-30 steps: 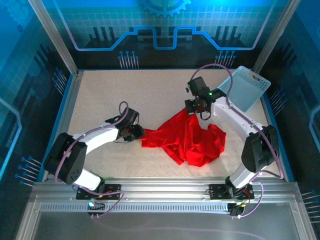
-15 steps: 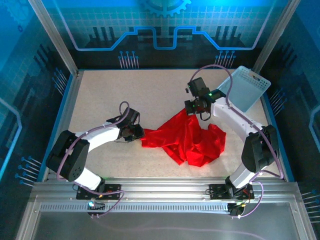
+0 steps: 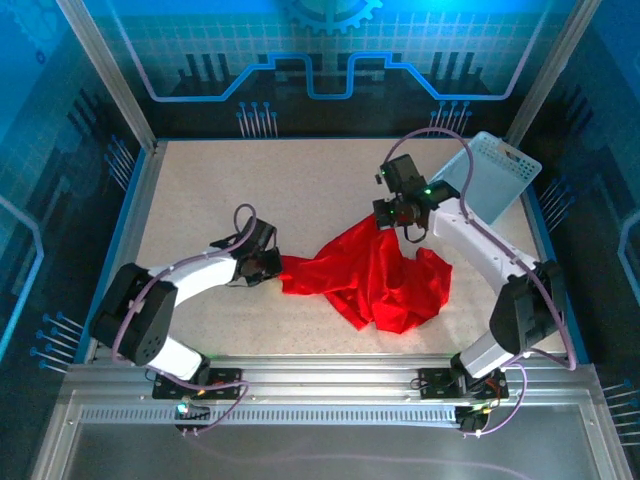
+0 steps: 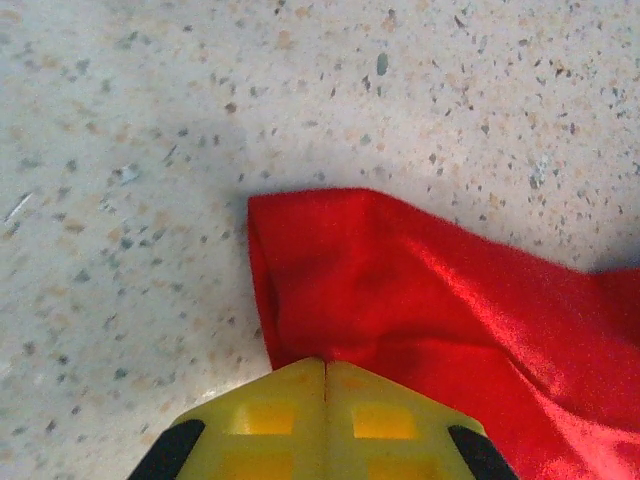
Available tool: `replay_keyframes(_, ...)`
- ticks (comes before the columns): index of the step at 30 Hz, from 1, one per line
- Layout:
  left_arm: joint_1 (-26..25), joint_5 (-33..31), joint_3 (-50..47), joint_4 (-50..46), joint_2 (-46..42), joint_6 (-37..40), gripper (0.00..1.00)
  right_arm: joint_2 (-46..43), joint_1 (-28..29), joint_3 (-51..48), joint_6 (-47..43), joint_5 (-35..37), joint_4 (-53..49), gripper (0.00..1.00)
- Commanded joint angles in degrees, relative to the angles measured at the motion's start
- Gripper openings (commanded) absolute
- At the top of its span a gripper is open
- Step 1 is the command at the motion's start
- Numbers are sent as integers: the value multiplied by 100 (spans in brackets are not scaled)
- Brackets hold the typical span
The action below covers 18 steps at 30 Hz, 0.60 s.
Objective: Fold the inside-out t-shirt
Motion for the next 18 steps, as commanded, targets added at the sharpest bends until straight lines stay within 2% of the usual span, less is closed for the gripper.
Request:
replay_keyframes(1, 62, -191, -195, 108, -1179, 277, 0, -368, -226, 449, 1, 56, -404, 0)
replay_keyframes(5, 57, -321, -208, 2, -2722, 691, 0, -586, -309, 1032, -1, -161, -912, 0)
replay_keyframes(12, 51, 29, -293, 339, -4563, 1177, 0, -783, -380, 1821, 141, -614, -1597, 0)
replay_keyframes(18, 63, -943, -711, -25, -5359, 1099, 0, -1099, -718, 1548, 272, -1040, -1676, 0)
